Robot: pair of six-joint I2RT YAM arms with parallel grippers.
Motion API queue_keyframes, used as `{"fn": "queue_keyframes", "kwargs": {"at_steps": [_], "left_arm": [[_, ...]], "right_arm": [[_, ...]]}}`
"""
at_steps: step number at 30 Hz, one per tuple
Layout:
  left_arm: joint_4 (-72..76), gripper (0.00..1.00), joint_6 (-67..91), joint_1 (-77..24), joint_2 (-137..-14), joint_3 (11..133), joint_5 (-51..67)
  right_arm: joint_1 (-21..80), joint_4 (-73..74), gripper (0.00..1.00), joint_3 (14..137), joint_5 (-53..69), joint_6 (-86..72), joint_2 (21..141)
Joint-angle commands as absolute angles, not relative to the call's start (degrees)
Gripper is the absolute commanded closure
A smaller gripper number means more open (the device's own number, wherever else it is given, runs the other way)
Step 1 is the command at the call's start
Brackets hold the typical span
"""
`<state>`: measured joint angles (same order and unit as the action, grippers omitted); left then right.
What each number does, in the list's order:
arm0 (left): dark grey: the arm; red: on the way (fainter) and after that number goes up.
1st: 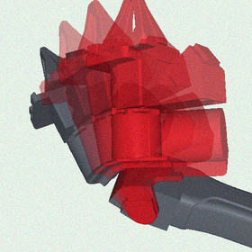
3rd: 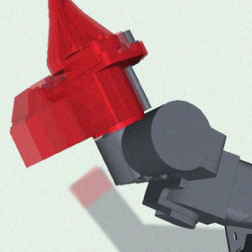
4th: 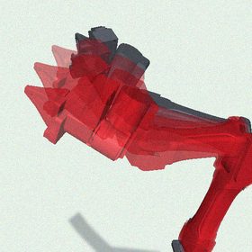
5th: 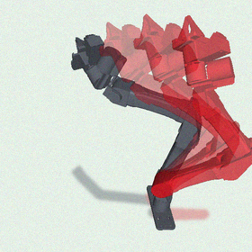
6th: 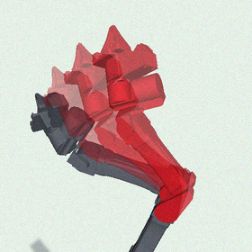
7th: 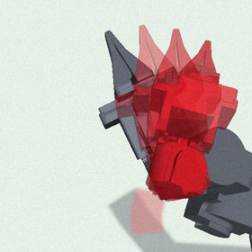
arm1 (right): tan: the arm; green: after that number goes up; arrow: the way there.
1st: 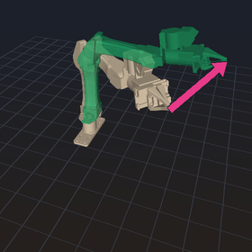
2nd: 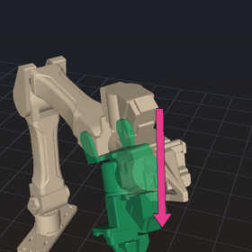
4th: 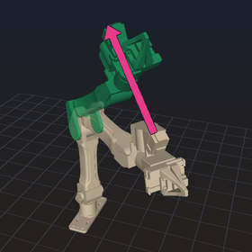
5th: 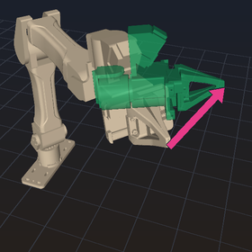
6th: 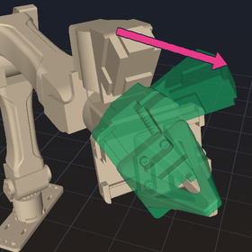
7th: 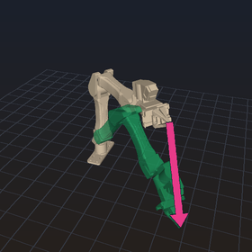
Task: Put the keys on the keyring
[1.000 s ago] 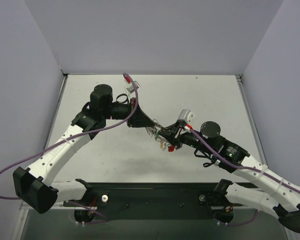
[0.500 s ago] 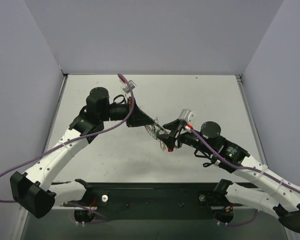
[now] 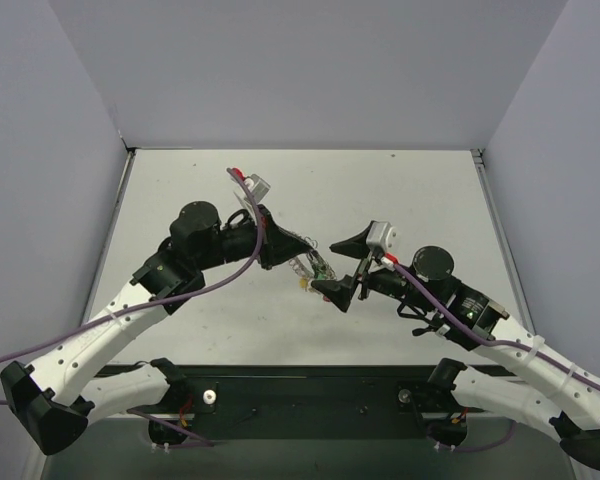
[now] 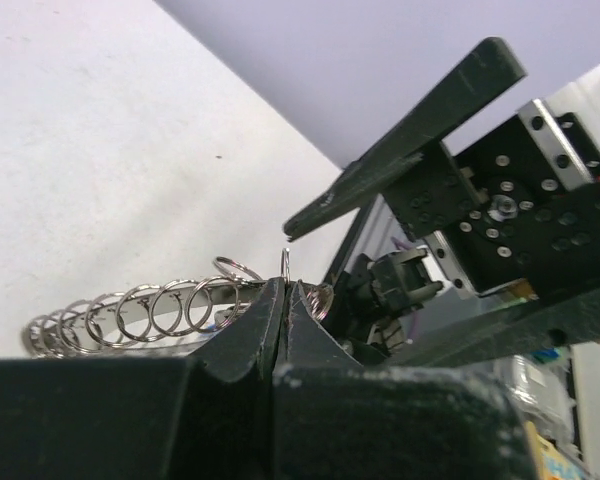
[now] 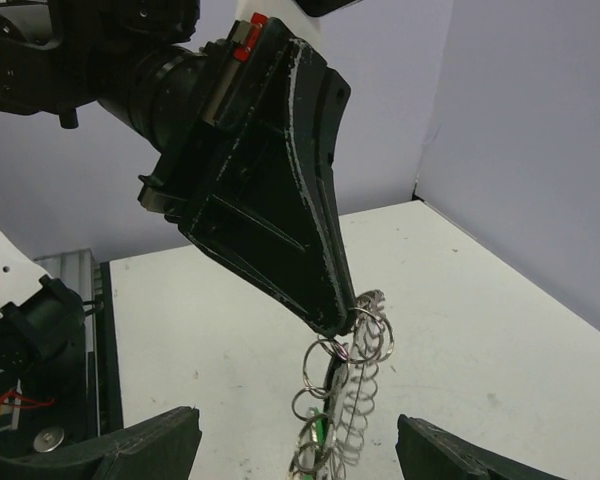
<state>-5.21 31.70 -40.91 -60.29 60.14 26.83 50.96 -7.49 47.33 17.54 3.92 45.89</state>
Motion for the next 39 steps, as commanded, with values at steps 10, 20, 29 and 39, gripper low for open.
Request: {"fn": "queue_keyframes", "kwargs": {"at_steps": [10, 20, 29, 39], "left_arm": [[-7.7, 1.00, 18.1, -43.2, -58.8, 65.9, 24.8], [-12.6, 1.00, 4.6, -43.4, -53.4, 65.0, 34.9], [-8.0, 1.00, 3.1, -43.5, -51.2, 62.1, 39.4], [-7.0, 1.00, 3.1, -44.1, -52.7, 62.8, 40.2]], "right_arm": [[49.1, -10.1, 0.25, 51.7, 26.2, 5.6, 44.5], [35.1, -9.7, 0.41, 59.0, 53.3, 0.0, 49.1], [34.1, -17.7, 0.50, 61.3, 70.5, -9.3, 56.2], [36.2, -21.3, 0.66, 60.9, 71.3, -12.8, 58.6]]}}
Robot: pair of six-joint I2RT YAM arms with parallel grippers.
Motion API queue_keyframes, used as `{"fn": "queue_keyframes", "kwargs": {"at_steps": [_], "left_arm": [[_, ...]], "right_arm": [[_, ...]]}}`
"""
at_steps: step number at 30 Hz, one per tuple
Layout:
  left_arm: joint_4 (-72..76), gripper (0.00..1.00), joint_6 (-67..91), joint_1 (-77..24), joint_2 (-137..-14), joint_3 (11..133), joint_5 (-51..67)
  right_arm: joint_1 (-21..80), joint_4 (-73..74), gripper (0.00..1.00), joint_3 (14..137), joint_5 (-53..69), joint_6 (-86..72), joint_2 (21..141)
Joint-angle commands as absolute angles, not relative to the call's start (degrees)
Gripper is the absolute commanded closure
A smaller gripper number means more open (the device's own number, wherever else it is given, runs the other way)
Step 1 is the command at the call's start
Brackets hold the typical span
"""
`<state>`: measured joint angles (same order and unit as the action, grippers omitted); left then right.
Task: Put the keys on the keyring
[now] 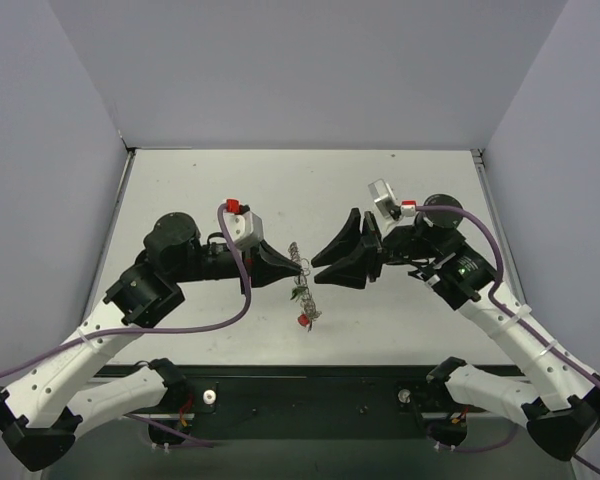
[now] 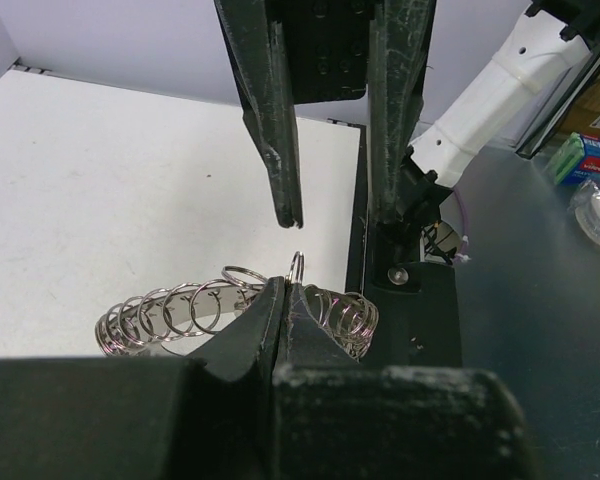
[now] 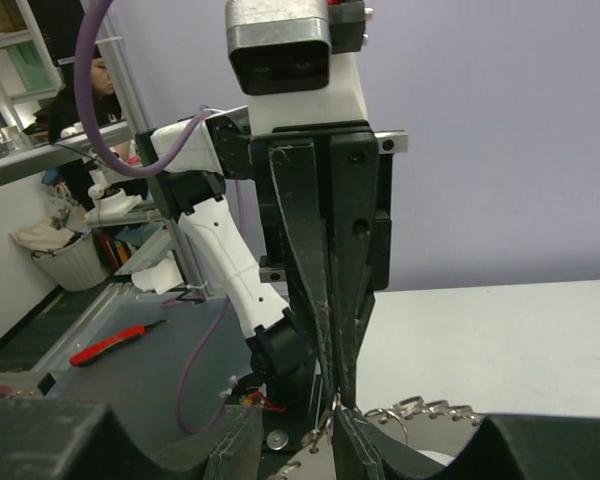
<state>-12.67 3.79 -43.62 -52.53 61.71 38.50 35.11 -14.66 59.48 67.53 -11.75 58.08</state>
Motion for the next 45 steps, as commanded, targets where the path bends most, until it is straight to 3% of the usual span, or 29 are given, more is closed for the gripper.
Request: {"fn": "queue_keyframes", "kwargs": {"at_steps": [1, 11, 21, 24, 33, 35, 38, 44, 45], "left_arm": [[-6.9, 1.00, 3.1, -44.2, -52.7, 62.8, 40.2], [-5.9, 1.00, 3.5, -44.8, -52.6, 63.2, 38.9], [-4.7, 1.00, 4.2, -45.1, -51.8, 62.8, 38.8], [-3.8, 1.00, 4.7, -45.2, -51.6, 62.4, 38.8], [-0.8, 1.00, 6.0, -45.2, -50.3, 61.0, 38.4], [-0.9, 1.00, 6.5, -45.2, -50.2, 60.6, 38.7], [1.7, 1.00, 7.0, -45.2, -50.4, 60.3, 39.0], [0.1, 1.00, 6.6, -45.2, -50.1, 60.7, 36.2], [0.1, 0.83, 6.6, -45.2, -49.7, 61.0, 35.6]], "right_arm": [[36.4, -21.1, 0.66, 61.0, 71.1, -12.9, 58.9], [38.8, -12.7, 0.64, 61.4, 62.7, -6.2, 58.2], [39.3, -12.5, 0.69, 60.4, 58.6, -5.4, 57.8], [39.5, -12.4, 0.75, 60.5, 58.1, -5.1, 57.8], [39.9, -11.2, 0.75, 60.1, 57.5, -3.9, 58.2], [39.9, -10.7, 0.79, 60.3, 57.4, -3.8, 58.2], [40.0, -10.6, 1.00, 60.5, 57.0, -3.8, 58.3], [39.6, -10.4, 1.00, 60.4, 56.3, -4.0, 57.8], [39.6, -10.5, 1.00, 60.3, 56.3, -4.0, 57.6]]}}
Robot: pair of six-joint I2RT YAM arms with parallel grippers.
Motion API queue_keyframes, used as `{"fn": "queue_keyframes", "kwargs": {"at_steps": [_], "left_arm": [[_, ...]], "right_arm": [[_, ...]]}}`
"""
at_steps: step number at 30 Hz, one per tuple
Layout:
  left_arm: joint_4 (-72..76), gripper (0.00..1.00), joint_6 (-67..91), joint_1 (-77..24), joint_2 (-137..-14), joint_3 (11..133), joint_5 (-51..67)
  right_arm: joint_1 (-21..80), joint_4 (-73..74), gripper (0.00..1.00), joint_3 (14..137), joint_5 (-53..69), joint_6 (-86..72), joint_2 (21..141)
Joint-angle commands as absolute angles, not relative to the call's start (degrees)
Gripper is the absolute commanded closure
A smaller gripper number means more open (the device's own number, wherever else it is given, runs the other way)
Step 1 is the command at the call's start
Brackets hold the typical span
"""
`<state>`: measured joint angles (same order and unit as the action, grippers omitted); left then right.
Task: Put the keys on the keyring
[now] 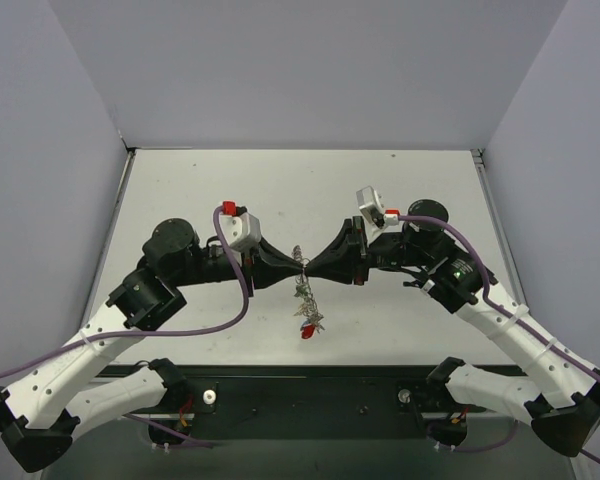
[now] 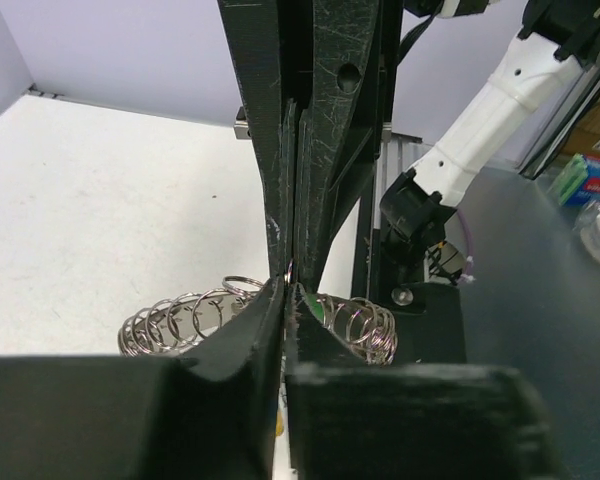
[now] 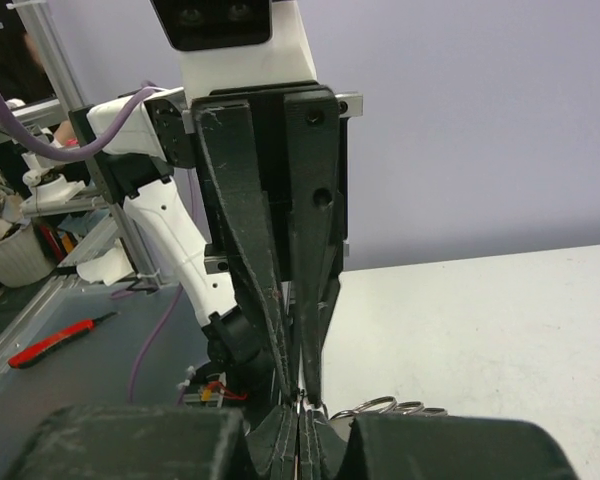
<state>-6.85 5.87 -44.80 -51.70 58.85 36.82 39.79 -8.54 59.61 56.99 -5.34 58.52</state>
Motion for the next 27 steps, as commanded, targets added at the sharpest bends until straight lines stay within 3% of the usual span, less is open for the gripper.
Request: {"fn": "queue_keyframes", "kwargs": {"at_steps": [1, 4, 7, 19, 24, 27], "left_arm": [[-1.7, 0.72, 6.6, -45.2, -49.5, 61.0, 34.0], [-1.5, 0.47, 7.7, -45.2, -48.1, 60.7, 30.5], [-1.2, 0.45, 7.9, -45.1, -46.5, 59.7, 28.0], [-13.4, 0.56, 3.6, -44.8, -50.9, 63.0, 32.1], [-12.2, 0.67, 3.9, -44.9, -51.1, 61.0, 32.6], [-11.1, 0.68, 4.0, -44.8, -50.9, 60.3, 33.5]], "right_arm": [[39.5, -10.5, 1.00, 60.2, 56.7, -4.0, 57.5], [39.0, -11.2, 1.00, 59.9, 57.2, -4.0, 57.1], [38.5, -14.2, 1.00, 58.5, 58.4, -5.1, 56.4], [34.4, -14.8, 1.00, 63.8, 69.3, -10.9, 58.4], [34.3, -14.9, 1.00, 63.8, 69.3, -11.2, 57.6], [34.3, -15.6, 1.00, 64.0, 69.4, -11.8, 57.4]]}}
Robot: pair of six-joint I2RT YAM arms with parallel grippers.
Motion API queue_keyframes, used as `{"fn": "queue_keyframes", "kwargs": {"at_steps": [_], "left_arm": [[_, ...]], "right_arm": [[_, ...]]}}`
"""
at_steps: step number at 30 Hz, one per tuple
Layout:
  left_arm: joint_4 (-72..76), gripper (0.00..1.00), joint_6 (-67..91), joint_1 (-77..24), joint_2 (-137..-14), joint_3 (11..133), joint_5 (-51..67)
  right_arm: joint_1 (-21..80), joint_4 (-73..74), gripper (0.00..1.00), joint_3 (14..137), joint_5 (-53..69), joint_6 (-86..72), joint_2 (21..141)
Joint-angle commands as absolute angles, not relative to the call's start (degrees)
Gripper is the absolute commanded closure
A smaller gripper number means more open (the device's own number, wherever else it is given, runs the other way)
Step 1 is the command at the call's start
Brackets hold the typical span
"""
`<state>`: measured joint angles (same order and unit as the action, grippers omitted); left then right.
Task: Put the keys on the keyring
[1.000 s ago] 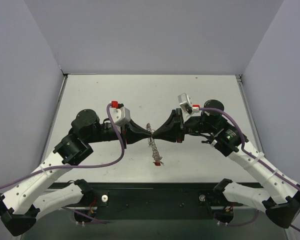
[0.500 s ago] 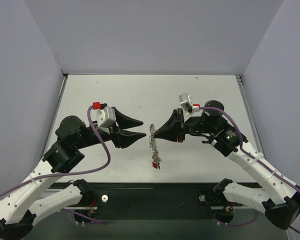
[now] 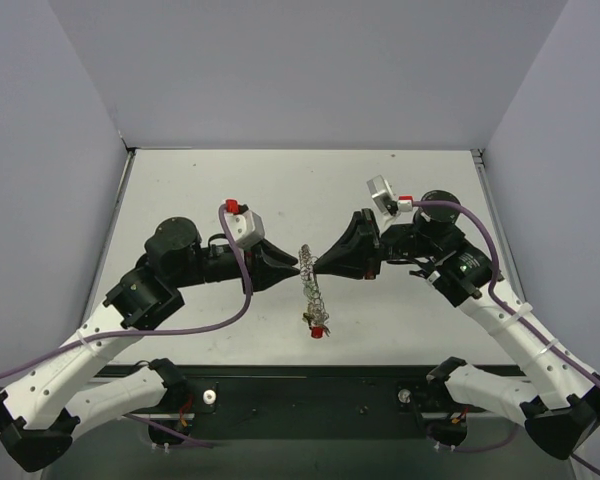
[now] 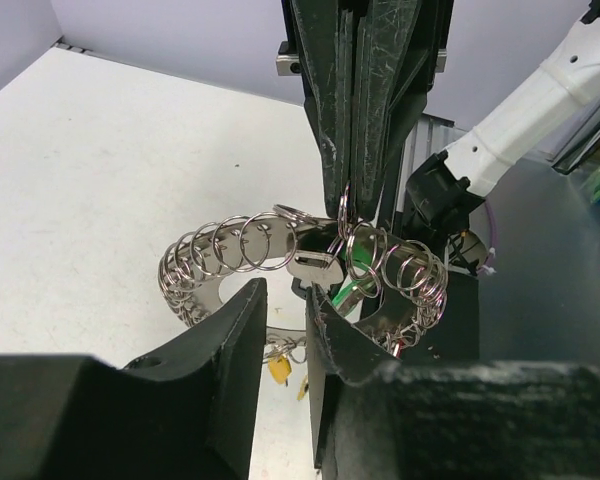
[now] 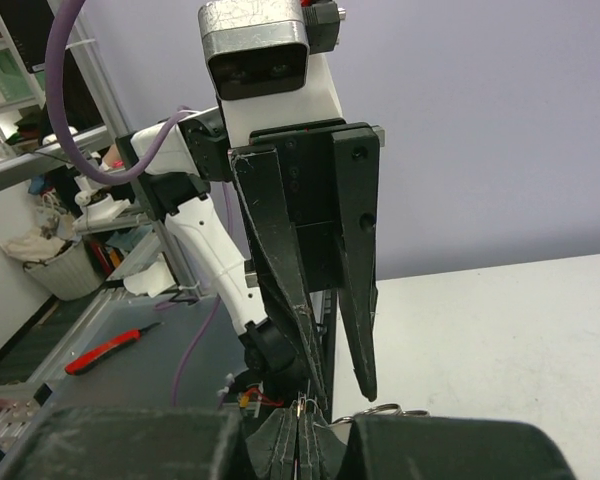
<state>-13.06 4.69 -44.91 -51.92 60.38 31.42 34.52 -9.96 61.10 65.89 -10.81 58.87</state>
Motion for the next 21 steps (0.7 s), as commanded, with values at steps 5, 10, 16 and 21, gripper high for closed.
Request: {"fn": "queue_keyframes", "kwargs": {"at_steps": [5, 10, 16, 21], "left_arm": [[-6.6, 0.68, 6.0, -44.8, -51.1, 58.8, 36.1], [-4.1, 0.69, 7.2, -45.0, -51.5, 58.4, 37.8], [-0.9, 0.69, 9.8, -45.0, -50.8, 57.5, 40.4], [3.4, 0.68, 11.7, -45.1, -50.3, 56.3, 41.6]], "right_arm": [[34.3, -17.3, 1.00, 63.8, 69.3, -13.0, 57.6], [34.3, -18.3, 1.00, 63.5, 68.6, -13.4, 57.5], [34.3, -19.9, 1.00, 62.8, 67.8, -14.2, 57.7], [34.3, -21.8, 1.00, 62.1, 67.9, -15.2, 58.0]]}}
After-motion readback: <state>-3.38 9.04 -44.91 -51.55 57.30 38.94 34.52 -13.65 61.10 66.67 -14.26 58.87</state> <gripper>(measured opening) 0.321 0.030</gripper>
